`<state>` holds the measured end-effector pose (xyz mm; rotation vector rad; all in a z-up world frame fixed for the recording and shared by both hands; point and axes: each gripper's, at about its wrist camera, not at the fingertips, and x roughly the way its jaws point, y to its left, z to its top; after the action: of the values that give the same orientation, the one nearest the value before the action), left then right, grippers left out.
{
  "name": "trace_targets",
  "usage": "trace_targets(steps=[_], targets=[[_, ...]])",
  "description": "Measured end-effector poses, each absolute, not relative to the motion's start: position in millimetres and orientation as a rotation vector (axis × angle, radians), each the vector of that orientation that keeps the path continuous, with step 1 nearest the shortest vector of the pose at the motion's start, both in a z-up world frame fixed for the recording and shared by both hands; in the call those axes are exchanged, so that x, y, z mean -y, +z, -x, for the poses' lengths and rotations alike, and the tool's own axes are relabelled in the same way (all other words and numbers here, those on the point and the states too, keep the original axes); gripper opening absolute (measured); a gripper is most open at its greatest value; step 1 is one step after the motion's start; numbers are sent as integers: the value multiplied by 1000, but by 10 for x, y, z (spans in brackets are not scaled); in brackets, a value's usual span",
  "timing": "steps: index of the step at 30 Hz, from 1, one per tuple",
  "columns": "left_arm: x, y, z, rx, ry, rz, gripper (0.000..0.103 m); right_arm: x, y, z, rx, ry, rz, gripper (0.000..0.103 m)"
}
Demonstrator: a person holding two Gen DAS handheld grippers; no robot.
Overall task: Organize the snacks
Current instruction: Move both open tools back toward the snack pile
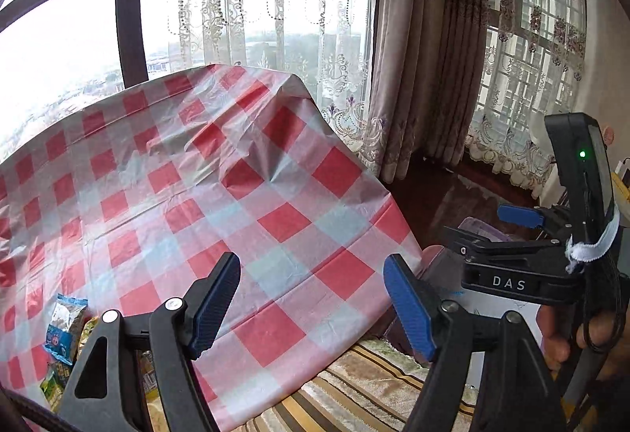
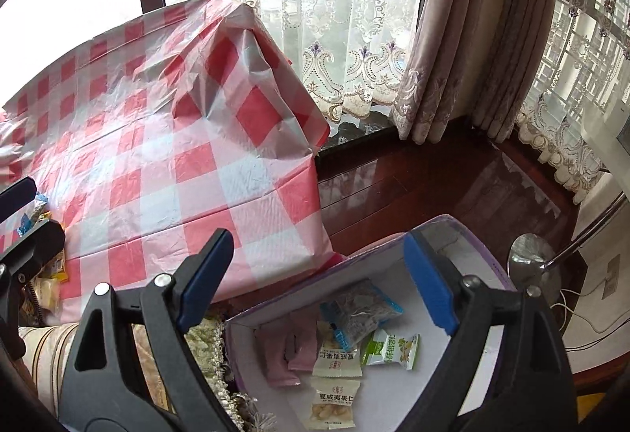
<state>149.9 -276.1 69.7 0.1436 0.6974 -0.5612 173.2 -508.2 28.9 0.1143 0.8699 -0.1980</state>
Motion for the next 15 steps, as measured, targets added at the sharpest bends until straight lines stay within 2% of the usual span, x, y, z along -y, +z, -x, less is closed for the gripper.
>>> trace_targets(steps=[15], targets=[[1285,526,-1417,-802,-377,219,76,3963,172,-1800,-980,117,-172,89]])
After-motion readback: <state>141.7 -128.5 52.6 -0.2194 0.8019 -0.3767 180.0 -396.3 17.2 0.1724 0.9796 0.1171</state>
